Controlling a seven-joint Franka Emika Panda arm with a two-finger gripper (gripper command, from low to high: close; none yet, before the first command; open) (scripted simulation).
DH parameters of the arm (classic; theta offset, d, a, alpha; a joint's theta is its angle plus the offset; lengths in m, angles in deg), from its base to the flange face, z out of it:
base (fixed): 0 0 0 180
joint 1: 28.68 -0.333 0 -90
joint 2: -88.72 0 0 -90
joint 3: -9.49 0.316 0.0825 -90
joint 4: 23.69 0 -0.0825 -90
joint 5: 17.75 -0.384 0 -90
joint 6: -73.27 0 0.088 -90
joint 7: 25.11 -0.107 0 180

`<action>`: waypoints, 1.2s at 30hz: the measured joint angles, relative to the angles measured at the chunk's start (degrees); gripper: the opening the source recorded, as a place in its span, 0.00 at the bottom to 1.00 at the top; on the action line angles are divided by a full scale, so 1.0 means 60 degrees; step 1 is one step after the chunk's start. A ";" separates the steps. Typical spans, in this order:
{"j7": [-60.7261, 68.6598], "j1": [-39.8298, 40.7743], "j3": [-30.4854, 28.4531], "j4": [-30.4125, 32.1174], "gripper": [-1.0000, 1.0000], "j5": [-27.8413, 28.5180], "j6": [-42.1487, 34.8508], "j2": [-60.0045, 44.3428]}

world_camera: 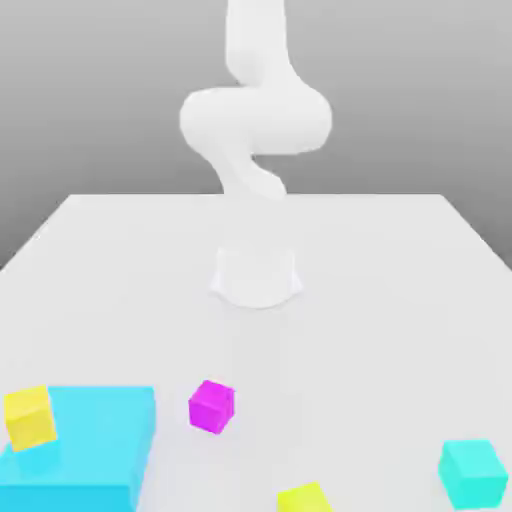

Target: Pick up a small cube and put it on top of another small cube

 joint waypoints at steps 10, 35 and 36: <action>0.0841 -0.0423 -0.0098 0.0058 0.50 -0.0138 0.1113 -0.3522; 0.2072 -0.0831 0.0068 -0.0134 0.00 0.0065 0.4293 -1.1449; 0.2071 -0.0831 0.0069 -0.0135 0.00 0.0065 0.4292 -1.1449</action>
